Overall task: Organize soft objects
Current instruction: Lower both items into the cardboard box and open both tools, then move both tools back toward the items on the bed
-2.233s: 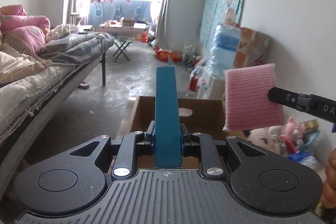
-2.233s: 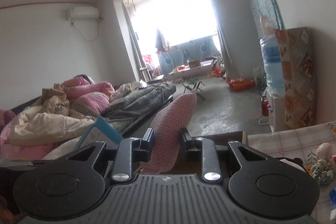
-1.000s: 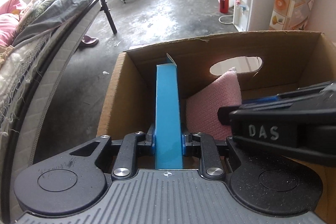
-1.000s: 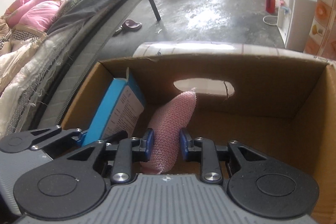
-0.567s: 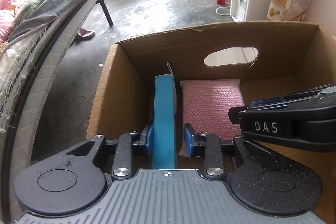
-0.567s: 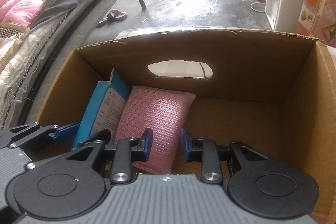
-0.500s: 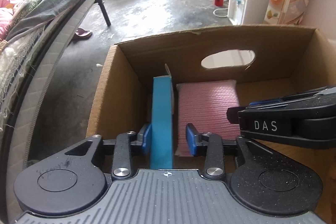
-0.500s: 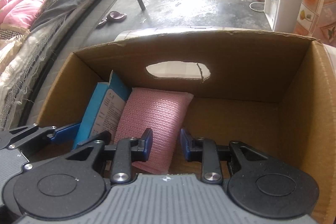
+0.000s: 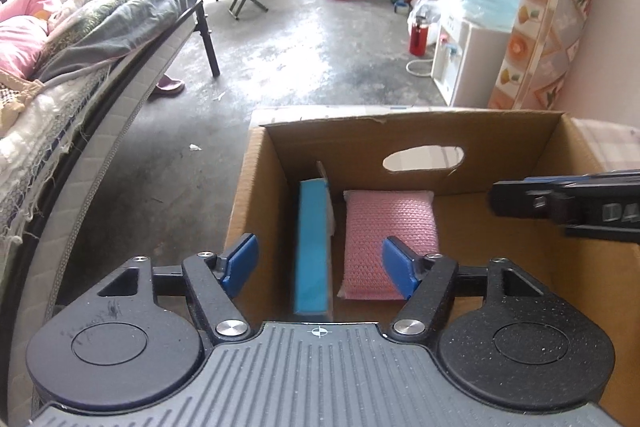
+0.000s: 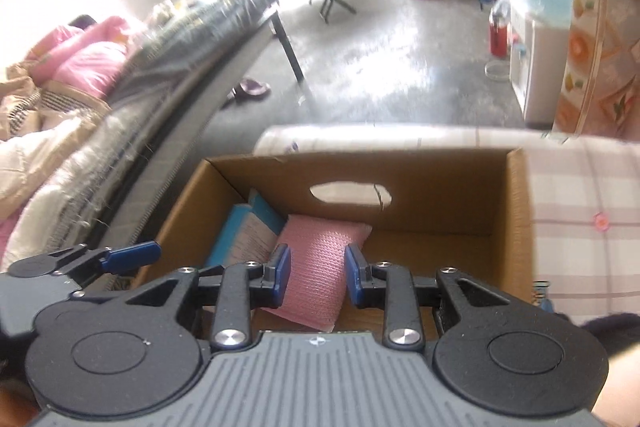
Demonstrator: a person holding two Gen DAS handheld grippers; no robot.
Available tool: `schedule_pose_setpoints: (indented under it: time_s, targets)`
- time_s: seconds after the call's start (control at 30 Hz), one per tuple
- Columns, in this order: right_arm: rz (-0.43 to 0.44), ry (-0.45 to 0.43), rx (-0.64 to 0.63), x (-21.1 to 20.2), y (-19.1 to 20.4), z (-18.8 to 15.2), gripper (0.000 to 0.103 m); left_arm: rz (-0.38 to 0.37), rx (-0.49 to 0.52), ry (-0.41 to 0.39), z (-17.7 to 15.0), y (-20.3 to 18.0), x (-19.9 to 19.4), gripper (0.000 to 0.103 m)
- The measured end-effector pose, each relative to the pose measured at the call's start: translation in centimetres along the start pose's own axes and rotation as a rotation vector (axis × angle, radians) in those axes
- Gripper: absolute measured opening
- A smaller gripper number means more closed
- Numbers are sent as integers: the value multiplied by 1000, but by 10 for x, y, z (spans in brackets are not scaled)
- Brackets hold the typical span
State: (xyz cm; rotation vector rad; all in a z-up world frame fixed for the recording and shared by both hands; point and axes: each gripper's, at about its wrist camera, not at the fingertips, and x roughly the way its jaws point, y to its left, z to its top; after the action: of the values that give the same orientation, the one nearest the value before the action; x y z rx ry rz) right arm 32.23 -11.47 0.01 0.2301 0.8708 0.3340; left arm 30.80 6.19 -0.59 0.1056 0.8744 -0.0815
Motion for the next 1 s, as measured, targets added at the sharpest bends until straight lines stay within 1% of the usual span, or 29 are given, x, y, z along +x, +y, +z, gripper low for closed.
schedule_pose_setpoints:
  time_s: [0.07, 0.1, 0.13, 0.17, 0.23, 0.27, 0.3, 0.37, 0.43, 0.47, 0.53, 0.63, 0.73, 0.9, 1.0]
  targets:
    - [14, -44, -16, -23, 2, -5, 34, -6, -5, -13, -3, 2, -12, 76]
    - [21, -69, -26, -35, 3, -9, 38, -9, -5, -22, -4, 3, -19, 78]
    - [24, -98, -36, -49, 4, -13, 48, -11, -3, -31, -7, 4, -27, 78]
    - [29, -129, -45, -64, 3, -18, 50, -14, 1, -43, -9, 4, -36, 80]
    - [40, -186, -68, -94, 1, -31, 61, -27, 10, -71, -16, 3, -55, 86]
    - [39, -212, -79, -109, 0, -38, 63, -37, 16, -88, -20, 3, -66, 91]
    - [35, -233, -91, -125, -2, -46, 67, -51, 20, -103, -25, 2, -77, 95]
    - [23, -276, -106, -156, -8, -63, 74, -92, 29, -125, -34, -1, -97, 98]
    - [7, -309, -101, -185, -17, -81, 83, -135, 35, -148, -46, -7, -117, 99]
    - [-7, -322, -97, -198, -22, -90, 85, -157, 37, -158, -52, -10, -126, 100]
    - [-43, -348, -81, -223, -32, -107, 95, -202, 45, -175, -64, -18, -141, 101]
    - [-104, -393, -58, -258, -47, -136, 99, -249, 58, -203, -84, -32, -159, 101]
    - [-165, -432, -20, -287, -60, -166, 101, -285, 67, -223, -103, -48, -173, 102]
    - [-247, -510, 52, -327, -78, -217, 103, -335, 91, -249, -131, -70, -195, 103]
    - [-304, -547, 90, -344, -89, -248, 103, -383, 127, -250, -149, -85, -206, 103]
